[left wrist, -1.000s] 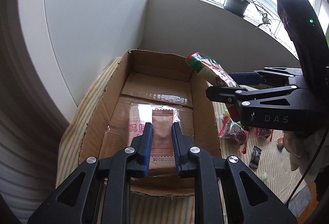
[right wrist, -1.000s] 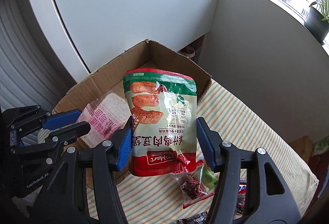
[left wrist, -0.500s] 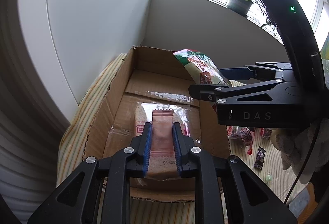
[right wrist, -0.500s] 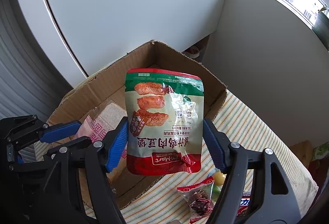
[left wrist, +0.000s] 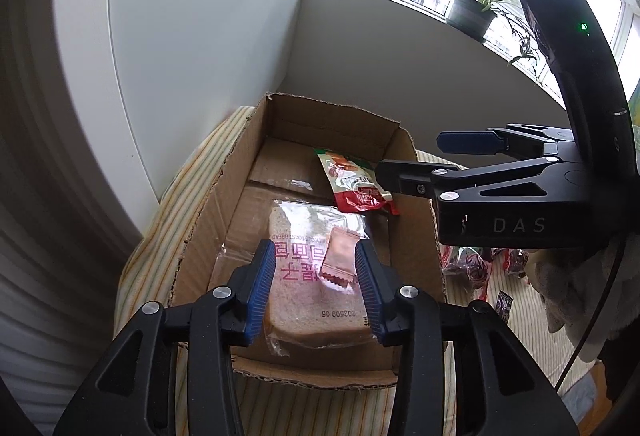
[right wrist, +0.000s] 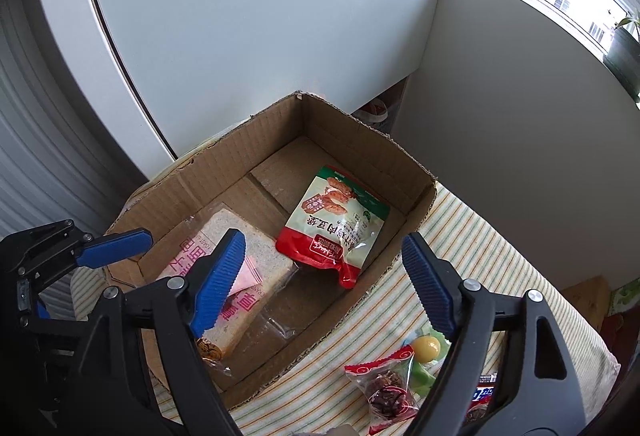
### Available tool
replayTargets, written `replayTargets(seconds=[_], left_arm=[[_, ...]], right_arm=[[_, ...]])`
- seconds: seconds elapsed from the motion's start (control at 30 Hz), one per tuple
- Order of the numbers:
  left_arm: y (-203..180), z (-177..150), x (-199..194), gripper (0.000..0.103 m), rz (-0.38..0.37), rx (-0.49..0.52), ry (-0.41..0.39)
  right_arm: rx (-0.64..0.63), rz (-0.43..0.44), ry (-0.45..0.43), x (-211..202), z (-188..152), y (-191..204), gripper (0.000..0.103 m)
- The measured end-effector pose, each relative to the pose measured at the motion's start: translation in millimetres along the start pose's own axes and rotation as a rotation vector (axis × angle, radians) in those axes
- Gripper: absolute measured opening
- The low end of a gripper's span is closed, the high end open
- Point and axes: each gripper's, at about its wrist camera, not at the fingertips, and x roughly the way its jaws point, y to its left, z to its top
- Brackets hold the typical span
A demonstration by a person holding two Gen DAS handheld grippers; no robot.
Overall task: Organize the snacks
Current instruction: 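Move both grippers back over the remaining snacks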
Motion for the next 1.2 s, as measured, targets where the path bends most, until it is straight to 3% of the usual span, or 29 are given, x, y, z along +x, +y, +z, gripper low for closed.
replayTargets(seconds=[0.27, 0.5, 0.93, 1.2], left_arm=[[-12, -4, -13, 0.040, -0.018, 0.007, -0.013], [-37, -14, -26, 0.040, -0.062, 0.034, -0.019], [-100, -45, -25, 0.040, -0.158, 0.087, 0.043], [-143, -76, -11, 0.040, -0.215, 0.132, 0.129]], right_arm=[[0.034, 0.003, -0.019, -25, -12, -12, 0.083], [0.065, -0.007, -0.033, -62, -44, -34, 0.083], [0.186, -0.053, -0.048, -136, -141, -108, 0.083], [0.291, -0.107, 0.011, -144, -206, -166, 0.083]])
